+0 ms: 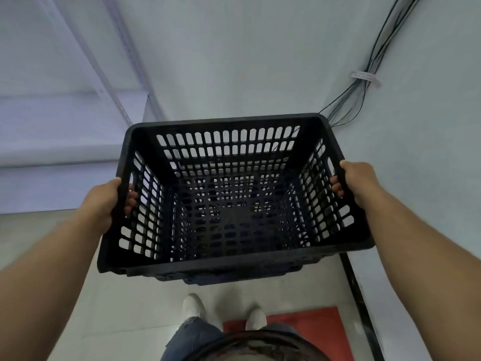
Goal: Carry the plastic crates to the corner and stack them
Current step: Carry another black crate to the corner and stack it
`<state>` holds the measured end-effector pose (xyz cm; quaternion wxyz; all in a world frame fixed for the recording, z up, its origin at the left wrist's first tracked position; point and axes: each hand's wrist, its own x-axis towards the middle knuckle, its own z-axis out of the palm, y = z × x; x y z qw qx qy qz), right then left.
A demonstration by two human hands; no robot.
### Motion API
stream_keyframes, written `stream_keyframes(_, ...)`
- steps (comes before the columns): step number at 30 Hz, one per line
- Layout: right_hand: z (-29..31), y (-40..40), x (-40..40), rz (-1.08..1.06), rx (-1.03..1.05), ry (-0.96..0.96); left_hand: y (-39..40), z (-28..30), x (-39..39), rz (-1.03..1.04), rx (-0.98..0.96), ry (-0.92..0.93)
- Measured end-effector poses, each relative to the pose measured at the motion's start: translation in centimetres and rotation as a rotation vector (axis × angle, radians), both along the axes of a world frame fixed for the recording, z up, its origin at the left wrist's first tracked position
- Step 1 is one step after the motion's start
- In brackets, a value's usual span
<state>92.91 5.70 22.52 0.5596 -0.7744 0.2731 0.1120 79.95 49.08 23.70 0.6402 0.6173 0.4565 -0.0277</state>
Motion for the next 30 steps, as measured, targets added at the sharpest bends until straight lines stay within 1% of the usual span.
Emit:
stream_keyframes(5, -0.9, 0.0, 0.0, -0.007, 0.022, 0.007, -0.3, -0.2, 0.1, -0.013, 0.042, -0.009)
stream_keyframes(10, -0.4, -0.4, 0.3, -0.023, 0.007, -0.012, -0.5, 0.0, 0.7, -0.017, 0.049, -0.032)
stream_keyframes(16, -0.1, -0.4, 0.2, -0.027, 0.009, -0.008, -0.5, -0.2, 1.6, -0.033, 0.08, -0.005)
stream_keyframes(22, 0.2, 0.1, 1.0, -0.028, -0.005, -0.015, -0.5, 0.0, 2.1, -0.025, 0.122, -0.02)
stream_keyframes(28, 0.0, 0.5, 2.0, 0.017, -0.03, 0.045, -0.6, 0.2, 2.6, -0.06, 0.142, 0.018)
stream_keyframes(30, 0.1, 0.2, 2.0, 0.031, -0.02, 0.059, -0.8, 0.4, 2.6, -0.069, 0.12, 0.024)
